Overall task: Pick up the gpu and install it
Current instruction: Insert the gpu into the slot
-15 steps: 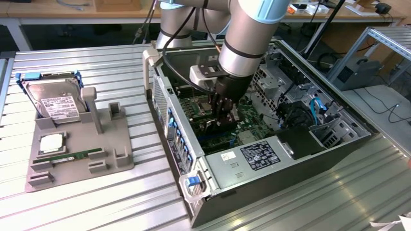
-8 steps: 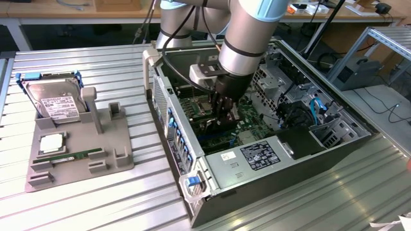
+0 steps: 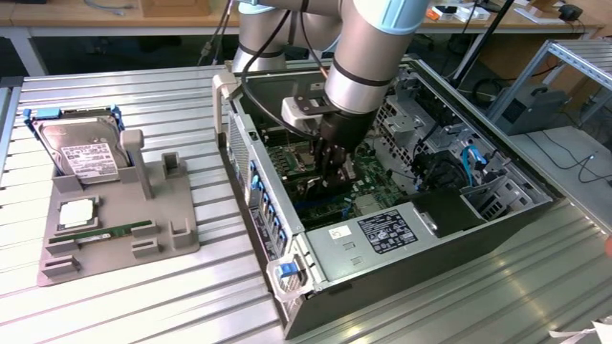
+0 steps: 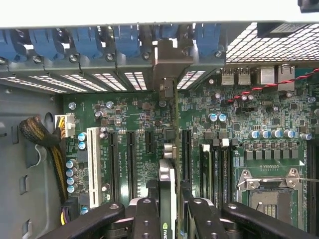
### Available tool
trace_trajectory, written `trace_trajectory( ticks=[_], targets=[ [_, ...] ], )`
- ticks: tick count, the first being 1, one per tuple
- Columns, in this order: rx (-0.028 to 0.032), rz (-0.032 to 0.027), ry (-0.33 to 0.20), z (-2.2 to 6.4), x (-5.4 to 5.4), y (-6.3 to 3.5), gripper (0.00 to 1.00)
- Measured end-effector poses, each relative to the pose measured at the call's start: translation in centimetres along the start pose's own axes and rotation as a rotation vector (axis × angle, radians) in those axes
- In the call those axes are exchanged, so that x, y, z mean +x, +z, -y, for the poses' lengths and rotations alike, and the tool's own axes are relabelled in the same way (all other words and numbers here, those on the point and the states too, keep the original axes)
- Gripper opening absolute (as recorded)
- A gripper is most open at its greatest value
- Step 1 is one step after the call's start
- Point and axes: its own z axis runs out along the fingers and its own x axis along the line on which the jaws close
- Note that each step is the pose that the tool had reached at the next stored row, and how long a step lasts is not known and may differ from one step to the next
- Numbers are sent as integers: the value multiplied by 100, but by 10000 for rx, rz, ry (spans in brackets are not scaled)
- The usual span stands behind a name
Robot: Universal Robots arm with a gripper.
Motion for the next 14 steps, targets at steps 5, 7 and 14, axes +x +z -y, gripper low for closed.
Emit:
trace_trajectory(
  ticks=[5,7,14],
  targets=[
    [17,5,18,-18,0,7,27],
    [26,6,38,-26,0,6,27],
    [55,3,49,-53,1,-8,27]
  ],
)
